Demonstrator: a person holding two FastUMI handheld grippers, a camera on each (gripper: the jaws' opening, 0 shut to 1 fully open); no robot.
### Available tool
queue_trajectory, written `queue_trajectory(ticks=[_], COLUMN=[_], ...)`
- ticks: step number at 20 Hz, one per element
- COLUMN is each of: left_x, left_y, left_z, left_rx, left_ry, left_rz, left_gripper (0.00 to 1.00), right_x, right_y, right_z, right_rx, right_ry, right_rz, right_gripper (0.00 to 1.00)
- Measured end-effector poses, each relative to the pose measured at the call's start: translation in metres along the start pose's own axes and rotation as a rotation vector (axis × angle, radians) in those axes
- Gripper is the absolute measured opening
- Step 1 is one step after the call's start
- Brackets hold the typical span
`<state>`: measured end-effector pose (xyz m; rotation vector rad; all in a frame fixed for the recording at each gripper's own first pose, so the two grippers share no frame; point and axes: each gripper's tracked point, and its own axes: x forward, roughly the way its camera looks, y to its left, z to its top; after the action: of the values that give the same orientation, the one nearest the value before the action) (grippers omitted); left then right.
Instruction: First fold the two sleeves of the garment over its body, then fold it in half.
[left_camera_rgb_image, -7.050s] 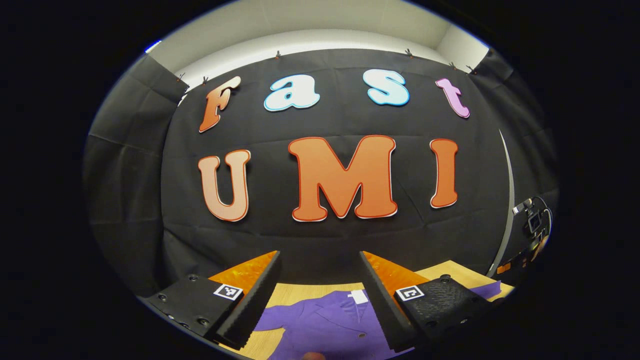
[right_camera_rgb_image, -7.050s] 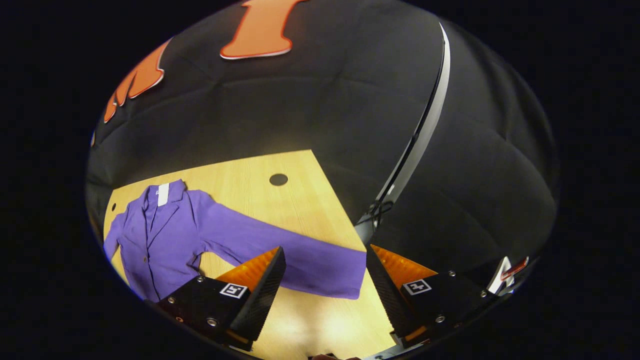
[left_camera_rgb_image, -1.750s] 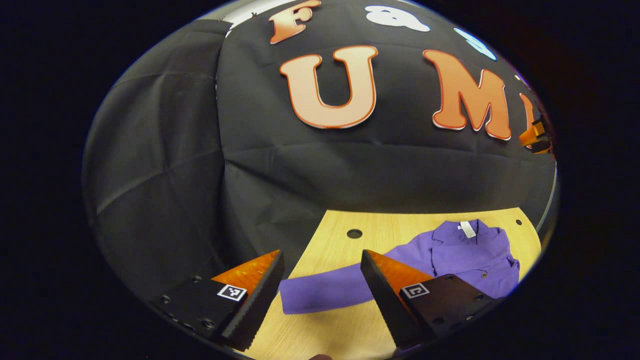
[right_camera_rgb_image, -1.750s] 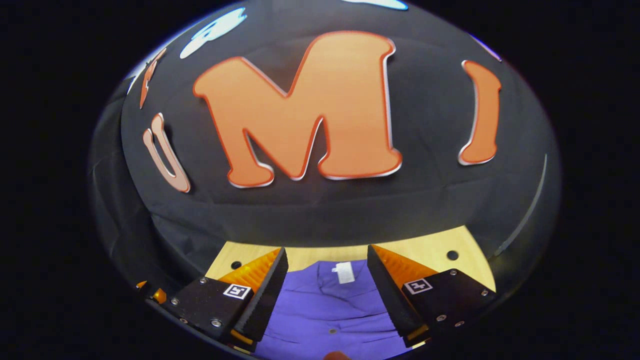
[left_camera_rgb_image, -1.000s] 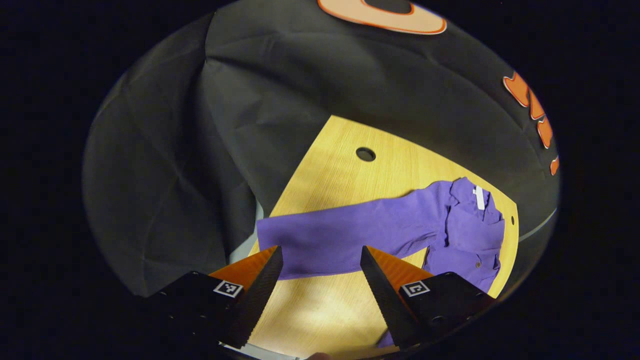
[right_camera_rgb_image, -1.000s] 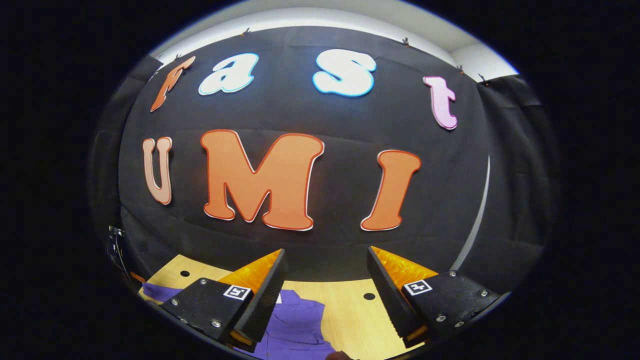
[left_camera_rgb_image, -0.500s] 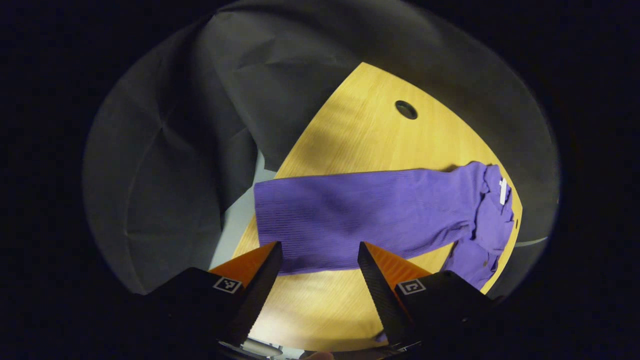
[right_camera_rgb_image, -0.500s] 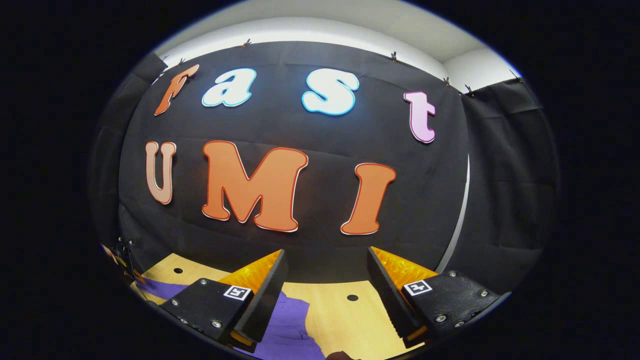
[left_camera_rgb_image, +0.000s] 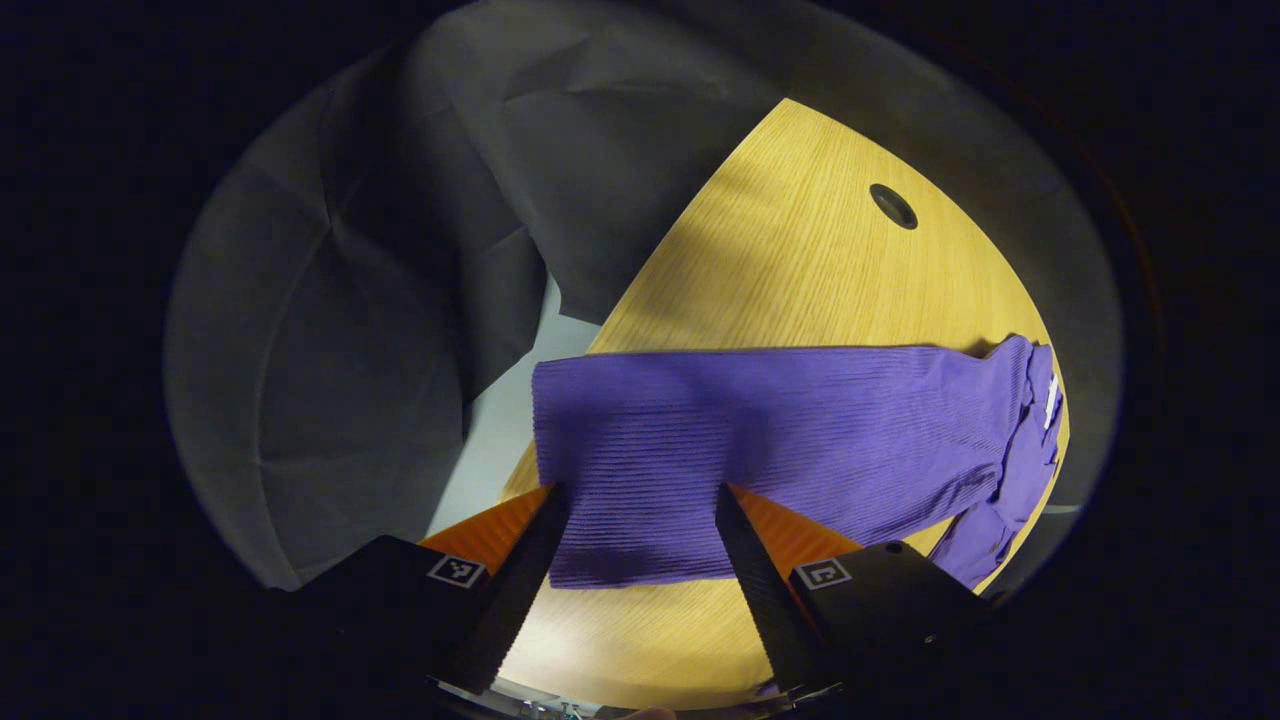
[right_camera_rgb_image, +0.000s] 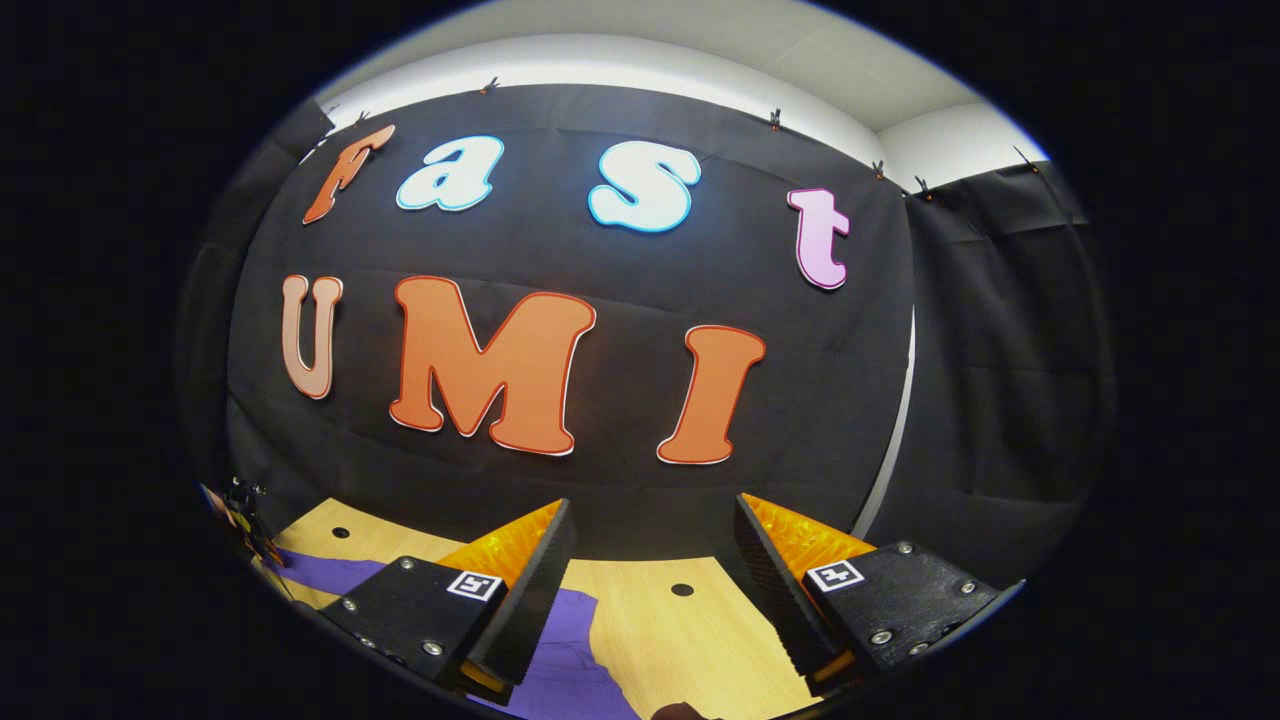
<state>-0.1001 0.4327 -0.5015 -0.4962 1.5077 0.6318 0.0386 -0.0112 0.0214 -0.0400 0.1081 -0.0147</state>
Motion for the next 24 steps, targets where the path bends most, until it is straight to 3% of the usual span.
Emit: queue_trajectory(ticks=[6, 10, 12, 13, 15, 24], left_x=[0.001, 0.003, 0.0, -0.001, -0.009, -0.082], left_y=[-0.001, -0.007, -0.009, -0.012, -0.019, -0.06], left_z=[0.003, 0.007, 0.003, 0.002, 0.002, 0.026], left_rx=[0.006, 0.004, 0.009, 0.003, 0.01, 0.191], left_ry=[-0.001, -0.007, -0.001, 0.001, -0.008, -0.169], left_rz=[0.041, 0.04, 0.039, 0.028, 0.002, -0.045], left_gripper=[0.88, 0.56, 0.35, 0.18, 0.08, 0.05], right_x=[-0.001, -0.002, -0.003, -0.003, -0.003, 0.012], right_y=[0.007, 0.003, -0.003, -0.007, -0.018, -0.039], right_z=[-0.007, -0.012, -0.016, -0.018, -0.022, -0.026], right_rx=[-0.008, -0.02, -0.012, -0.008, -0.006, 0.034], right_ry=[0.016, 0.021, 0.027, 0.031, 0.036, 0.032], right_rz=[0.019, 0.019, 0.016, 0.01, -0.003, 0.006], right_gripper=[0.95, 0.95, 0.95, 0.95, 0.95, 0.95])
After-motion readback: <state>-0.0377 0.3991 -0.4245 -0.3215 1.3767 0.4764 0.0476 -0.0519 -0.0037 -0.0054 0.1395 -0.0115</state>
